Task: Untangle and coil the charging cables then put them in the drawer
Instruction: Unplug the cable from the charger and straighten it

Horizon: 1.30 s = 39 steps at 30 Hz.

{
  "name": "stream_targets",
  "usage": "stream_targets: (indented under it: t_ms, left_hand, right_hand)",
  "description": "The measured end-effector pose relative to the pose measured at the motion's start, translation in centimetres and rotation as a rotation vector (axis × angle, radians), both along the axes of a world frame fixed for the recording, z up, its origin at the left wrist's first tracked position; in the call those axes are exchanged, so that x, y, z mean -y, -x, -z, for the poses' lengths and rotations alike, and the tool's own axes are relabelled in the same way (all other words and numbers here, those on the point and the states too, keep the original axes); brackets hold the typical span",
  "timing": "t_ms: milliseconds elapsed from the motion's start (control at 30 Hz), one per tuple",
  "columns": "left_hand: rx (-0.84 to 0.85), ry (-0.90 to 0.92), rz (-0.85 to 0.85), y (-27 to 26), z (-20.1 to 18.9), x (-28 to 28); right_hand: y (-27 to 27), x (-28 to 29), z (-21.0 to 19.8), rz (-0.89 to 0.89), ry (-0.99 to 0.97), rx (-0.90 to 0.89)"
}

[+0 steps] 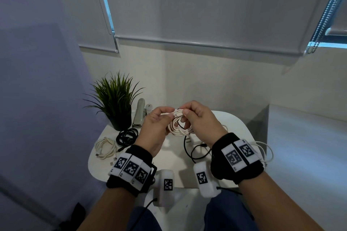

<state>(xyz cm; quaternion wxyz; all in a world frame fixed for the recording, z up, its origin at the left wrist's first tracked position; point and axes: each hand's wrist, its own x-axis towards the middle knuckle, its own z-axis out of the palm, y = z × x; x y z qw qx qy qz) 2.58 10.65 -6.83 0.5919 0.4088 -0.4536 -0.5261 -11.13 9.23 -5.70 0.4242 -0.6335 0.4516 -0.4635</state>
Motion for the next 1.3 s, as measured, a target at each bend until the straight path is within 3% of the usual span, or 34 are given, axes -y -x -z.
stream_targets:
  t_ms: [67, 233, 300, 467, 867, 1000, 1233, 1300]
  left_hand:
    - [0.097, 0.05, -0.034, 0.1, -0.2, -0.2]
    - [0.59, 0.227, -0.116, 0.2, 0.3, -0.2]
    - [0.65, 0.256, -0.098, 0.3, 0.5, -0.4]
    - [0.674, 0.261, -0.172, 0.6, 0.5, -0.4]
    - [0.575, 0.288, -0.16, 0.3, -0.2, -0.1]
    - [0.509, 0.27, -0.184, 0.4, -0.8, -0.4]
    - [0.624, 0.254, -0.291, 1.0, -0.8, -0.2]
    - [0.59, 0.196, -0.282, 1.0, -0.8, 0.1]
  right_hand:
    - [0.0, 0.0, 0.1, -0.008, -0.013, 0.023]
    - [0.1, 0.0, 0.4, 0.046, -0.058, -0.023]
    - [0.2, 0.1, 0.5, 0.061, -0.049, -0.056]
    - [0.0, 0.0, 0.5, 0.064, -0.02, -0.104]
    - [0.0, 0.0, -0.6, 0.025, -0.132, 0.173]
    - [-0.1, 0.2, -0.5, -0.011, -0.084, 0.155]
    - [-0.4, 0.1, 0.1, 0.022, -0.054, 0.083]
    - [-0.4, 0.1, 0.1, 0.024, -0.079, 0.09]
